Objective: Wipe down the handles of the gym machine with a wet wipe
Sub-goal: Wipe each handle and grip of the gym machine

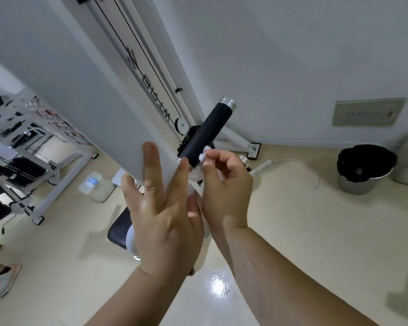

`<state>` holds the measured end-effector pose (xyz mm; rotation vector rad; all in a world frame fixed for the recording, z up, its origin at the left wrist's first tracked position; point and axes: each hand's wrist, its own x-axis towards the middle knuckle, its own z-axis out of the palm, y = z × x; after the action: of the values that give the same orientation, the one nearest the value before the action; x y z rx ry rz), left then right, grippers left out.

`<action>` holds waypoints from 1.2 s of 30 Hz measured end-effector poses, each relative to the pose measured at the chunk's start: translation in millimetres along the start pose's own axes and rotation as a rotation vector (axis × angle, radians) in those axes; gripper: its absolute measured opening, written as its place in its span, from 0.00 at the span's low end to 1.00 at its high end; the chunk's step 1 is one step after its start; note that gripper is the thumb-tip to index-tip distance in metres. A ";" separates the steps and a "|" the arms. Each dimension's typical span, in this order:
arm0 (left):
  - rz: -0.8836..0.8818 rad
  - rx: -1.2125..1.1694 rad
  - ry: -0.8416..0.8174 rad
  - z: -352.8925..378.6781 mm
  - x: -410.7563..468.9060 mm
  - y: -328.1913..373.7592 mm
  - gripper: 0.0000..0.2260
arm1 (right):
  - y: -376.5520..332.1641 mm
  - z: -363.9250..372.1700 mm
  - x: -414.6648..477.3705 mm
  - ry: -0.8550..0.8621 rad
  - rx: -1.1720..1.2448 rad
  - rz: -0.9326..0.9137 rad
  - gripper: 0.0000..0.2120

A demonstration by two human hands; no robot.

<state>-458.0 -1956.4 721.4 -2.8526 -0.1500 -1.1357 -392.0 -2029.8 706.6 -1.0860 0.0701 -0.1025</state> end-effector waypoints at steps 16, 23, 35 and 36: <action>-0.023 0.051 -0.021 2.8 -1.4 -3.7 0.27 | -14.8 1.4 23.5 0.036 0.166 0.083 0.11; -0.020 0.051 -0.020 2.3 -3.7 -1.1 0.26 | -25.0 1.7 55.4 0.185 0.171 0.078 0.07; 0.010 0.026 0.023 -0.9 -4.9 5.6 0.23 | -56.9 -11.3 110.7 -0.119 -0.204 -0.177 0.13; 0.013 0.023 0.029 -0.5 -4.7 4.9 0.22 | -57.0 -14.9 110.4 -0.169 -0.253 -0.202 0.14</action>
<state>-461.1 -1961.6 718.4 -2.8122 -0.1411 -1.1641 -286.7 -2082.2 749.4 -1.3494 -0.1840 -0.1866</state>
